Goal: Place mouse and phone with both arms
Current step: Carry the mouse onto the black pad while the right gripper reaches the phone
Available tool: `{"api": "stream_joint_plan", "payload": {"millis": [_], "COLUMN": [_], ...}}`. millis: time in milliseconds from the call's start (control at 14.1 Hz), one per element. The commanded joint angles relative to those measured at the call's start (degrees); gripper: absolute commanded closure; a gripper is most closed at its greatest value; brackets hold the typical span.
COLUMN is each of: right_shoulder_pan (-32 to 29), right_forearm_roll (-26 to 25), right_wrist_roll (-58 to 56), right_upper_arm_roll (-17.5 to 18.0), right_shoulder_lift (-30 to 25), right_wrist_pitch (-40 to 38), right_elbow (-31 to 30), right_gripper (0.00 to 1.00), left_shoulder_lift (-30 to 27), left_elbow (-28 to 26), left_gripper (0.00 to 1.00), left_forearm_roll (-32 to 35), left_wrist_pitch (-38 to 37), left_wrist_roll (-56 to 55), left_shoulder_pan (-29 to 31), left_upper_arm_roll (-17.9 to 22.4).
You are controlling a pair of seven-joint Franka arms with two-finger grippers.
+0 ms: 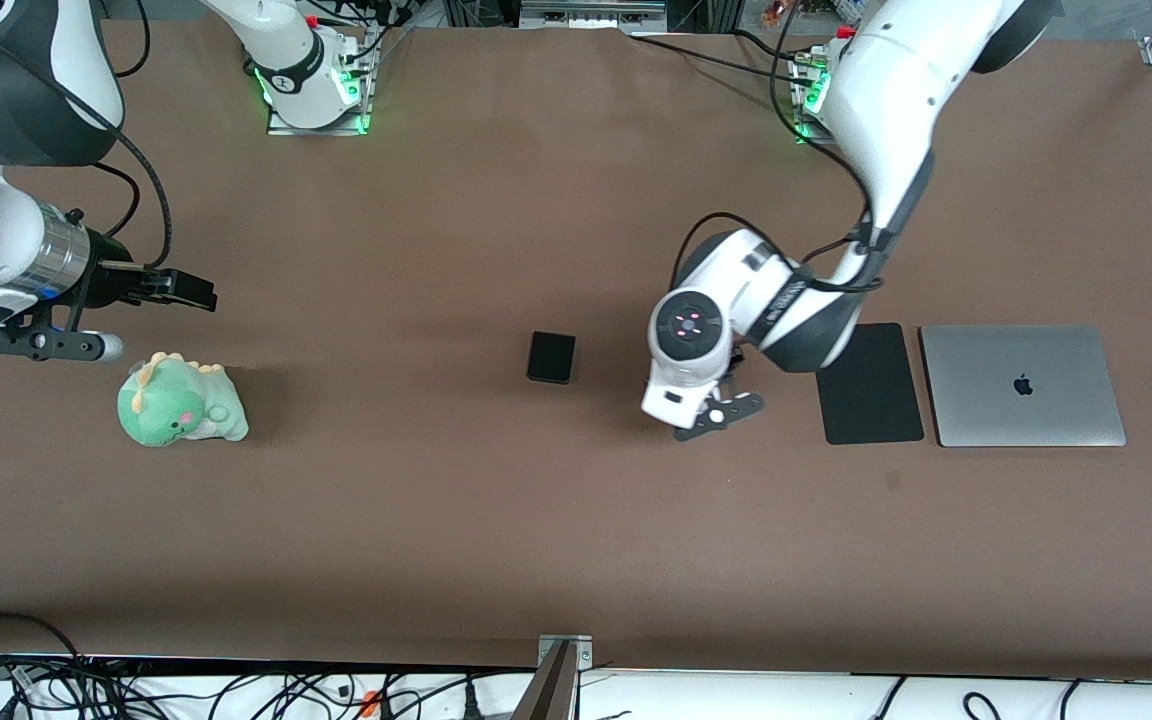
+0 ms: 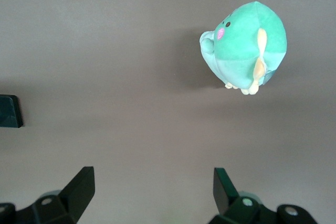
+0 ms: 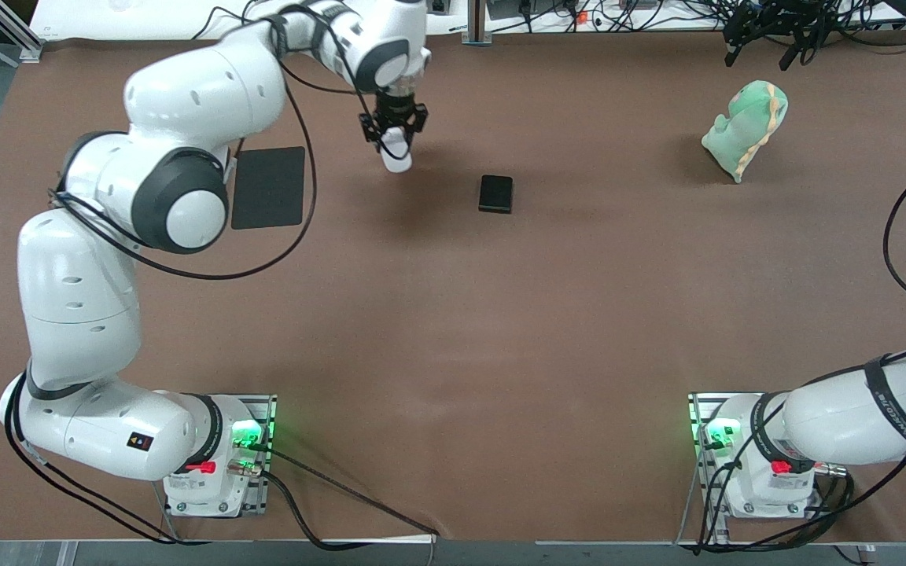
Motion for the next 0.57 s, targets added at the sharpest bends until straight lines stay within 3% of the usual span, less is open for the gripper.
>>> {"api": "stream_joint_plan", "payload": {"millis": [0,213,498], "right_shoulder_pan": [0.5,3.2,9.4], "right_forearm_roll": [-0.7,0.0,1.0], "right_wrist_roll": [0.9,6.1,15.2], "right_upper_arm_roll": [0.0,0.0,0.0], "right_shoulder_lift": [-0.7,-0.3,3.1], "right_wrist_pitch": [-0.5,0.4,5.4], "right_elbow": [-0.3,0.0,0.6], "right_gripper": [0.0,0.0,0.0], "left_shoulder_lift": [-5.3,-9.7,-10.2], "left_elbow": [-4.2,-10.4,-13.9], "left_gripper": [1.0,1.0,1.0], "left_forearm_roll": [0.3,0.1,0.3], "left_wrist_pitch": [-3.2,-3.0,-2.0], "left_wrist_roll": [5.3,13.2,20.5], "left_shoulder_pan": [4.4,11.7,18.8], "left_upper_arm_roll": [-0.6,-1.5,-1.6]}}
